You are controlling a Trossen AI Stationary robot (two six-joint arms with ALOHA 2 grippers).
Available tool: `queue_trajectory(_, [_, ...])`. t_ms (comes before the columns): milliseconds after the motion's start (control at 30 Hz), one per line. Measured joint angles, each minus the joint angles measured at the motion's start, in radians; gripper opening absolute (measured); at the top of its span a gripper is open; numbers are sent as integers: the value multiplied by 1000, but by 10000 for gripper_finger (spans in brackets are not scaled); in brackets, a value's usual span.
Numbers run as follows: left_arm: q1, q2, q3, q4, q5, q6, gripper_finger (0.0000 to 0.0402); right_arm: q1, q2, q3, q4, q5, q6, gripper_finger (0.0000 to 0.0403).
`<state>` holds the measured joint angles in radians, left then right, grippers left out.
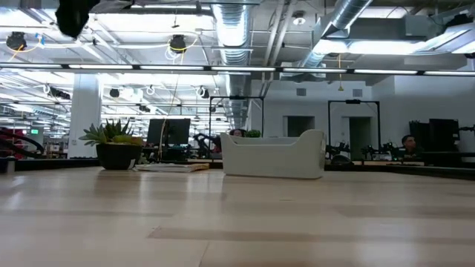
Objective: Pick and place USB-C Cables
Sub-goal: Put the white charger cable into the gray bin
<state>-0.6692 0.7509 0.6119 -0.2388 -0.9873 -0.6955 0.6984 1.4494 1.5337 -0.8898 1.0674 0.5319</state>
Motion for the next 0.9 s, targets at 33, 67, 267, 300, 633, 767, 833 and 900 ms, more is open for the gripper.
queue_trajectory(33, [-6, -37, -67, 115, 2, 46, 3, -35, -24, 0, 25, -26, -55, 230])
queue_trajectory(67, [-8, -72, -133, 224, 11, 89, 3, -74, -47, 0, 53, -61, -114, 230])
queue_trajectory(267, [8, -164, -355, 709, 94, 304, 3, -339, -163, -89, 346, -474, -426, 230])
queue_trajectory(300, [13, -168, -362, 742, 100, 325, 3, -384, -184, -137, 425, -563, -459, 230])
queue_trajectory(633, [75, -88, -364, 883, 213, 368, 3, -655, -48, -643, 1490, -1013, -333, 230])
queue_trajectory(767, [120, -9, -364, 964, 273, 365, 3, -654, 95, -624, 1704, -1056, -364, 230])
queue_trajectory(833, [143, 36, -363, 1019, 304, 375, 5, -654, 148, -590, 1753, -1068, -379, 231])
queue_trajectory(900, [164, 77, -363, 1063, 332, 387, 7, -654, 192, -548, 1742, -1068, -372, 236])
